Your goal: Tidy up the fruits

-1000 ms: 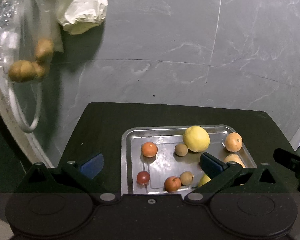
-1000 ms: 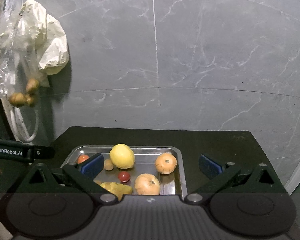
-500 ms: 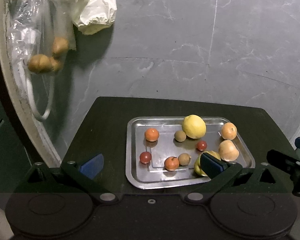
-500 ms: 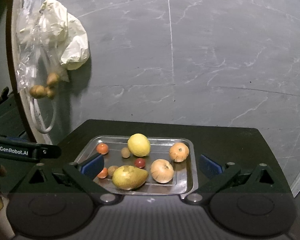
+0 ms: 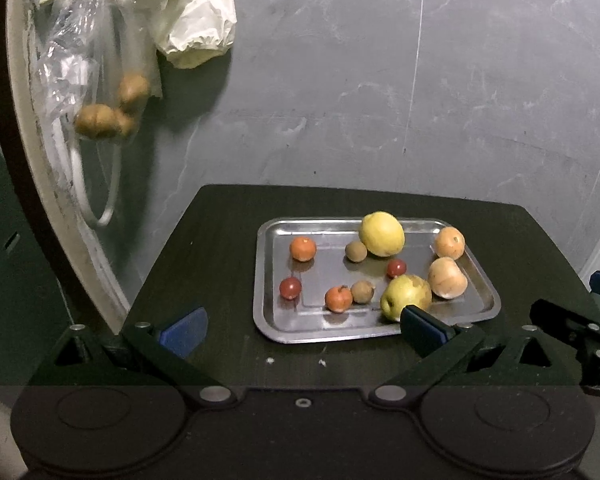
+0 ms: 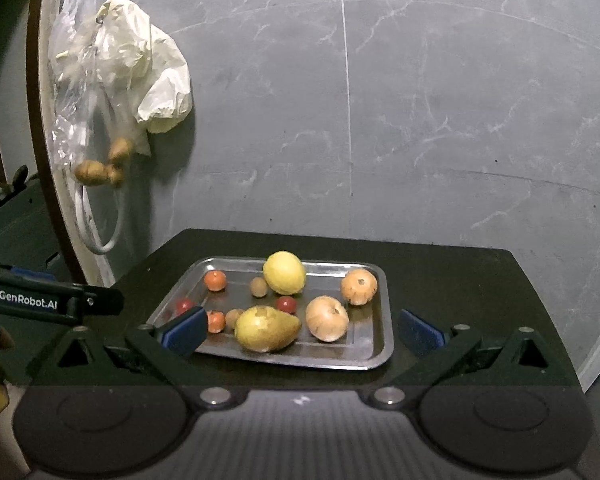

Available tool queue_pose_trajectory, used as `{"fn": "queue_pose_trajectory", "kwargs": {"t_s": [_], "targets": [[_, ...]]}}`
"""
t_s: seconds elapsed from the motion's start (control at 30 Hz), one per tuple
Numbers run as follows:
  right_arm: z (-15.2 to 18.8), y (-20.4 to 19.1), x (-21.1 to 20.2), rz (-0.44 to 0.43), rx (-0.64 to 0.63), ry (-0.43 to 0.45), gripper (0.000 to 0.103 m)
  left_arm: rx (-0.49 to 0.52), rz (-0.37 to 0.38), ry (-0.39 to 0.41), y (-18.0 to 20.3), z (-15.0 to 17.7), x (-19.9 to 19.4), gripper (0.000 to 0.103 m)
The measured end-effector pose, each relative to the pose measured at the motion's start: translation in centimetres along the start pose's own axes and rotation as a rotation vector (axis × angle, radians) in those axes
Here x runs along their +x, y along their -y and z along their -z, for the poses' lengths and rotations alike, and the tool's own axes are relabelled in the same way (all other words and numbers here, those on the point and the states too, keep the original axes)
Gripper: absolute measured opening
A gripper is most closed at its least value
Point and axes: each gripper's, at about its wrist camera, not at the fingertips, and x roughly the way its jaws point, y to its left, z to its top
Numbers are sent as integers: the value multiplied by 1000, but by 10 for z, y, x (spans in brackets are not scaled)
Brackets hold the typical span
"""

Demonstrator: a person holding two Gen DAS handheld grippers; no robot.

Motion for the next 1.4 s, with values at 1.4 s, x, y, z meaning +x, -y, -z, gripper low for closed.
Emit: {"fn": "queue_pose_trajectory", "kwargs": {"t_s": [1.4], "targets": [[46, 12, -42, 7, 36, -95, 103, -10, -18, -115, 13, 59, -33, 102]]}}
